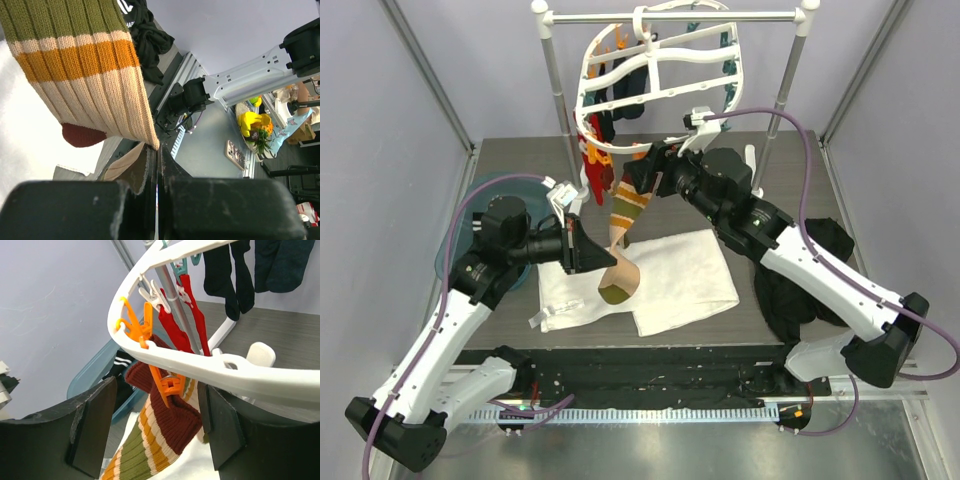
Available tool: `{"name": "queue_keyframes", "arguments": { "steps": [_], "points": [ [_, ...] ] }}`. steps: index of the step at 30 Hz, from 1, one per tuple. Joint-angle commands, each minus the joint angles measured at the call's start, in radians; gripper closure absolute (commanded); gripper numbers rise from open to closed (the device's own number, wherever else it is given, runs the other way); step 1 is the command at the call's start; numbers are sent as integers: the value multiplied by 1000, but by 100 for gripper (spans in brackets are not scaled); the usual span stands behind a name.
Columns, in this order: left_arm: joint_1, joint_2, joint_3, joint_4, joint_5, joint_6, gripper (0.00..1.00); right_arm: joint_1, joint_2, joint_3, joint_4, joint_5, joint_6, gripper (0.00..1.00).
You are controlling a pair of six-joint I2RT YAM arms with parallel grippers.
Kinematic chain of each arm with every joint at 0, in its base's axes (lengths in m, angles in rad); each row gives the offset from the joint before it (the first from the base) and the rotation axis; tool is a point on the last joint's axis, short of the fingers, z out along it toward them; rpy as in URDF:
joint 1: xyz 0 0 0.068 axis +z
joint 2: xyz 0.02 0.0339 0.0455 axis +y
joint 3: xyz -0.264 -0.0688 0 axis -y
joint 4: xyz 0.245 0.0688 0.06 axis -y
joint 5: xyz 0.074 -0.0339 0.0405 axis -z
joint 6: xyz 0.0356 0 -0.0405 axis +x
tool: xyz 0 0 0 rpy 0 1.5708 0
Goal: Remove the socks clipped to the hanger
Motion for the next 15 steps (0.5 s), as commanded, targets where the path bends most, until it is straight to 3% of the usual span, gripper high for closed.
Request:
{"name": "queue_keyframes", "arguments": {
  "steps": [1,15],
  "points": [
    [-2,-10,35,37,34,-16,100,-10,21,41,67,-27,-18,27],
    [-1,-4,32,47,37,-20,100,-10,69,36,174,-24,-12,34]
  ]
}}
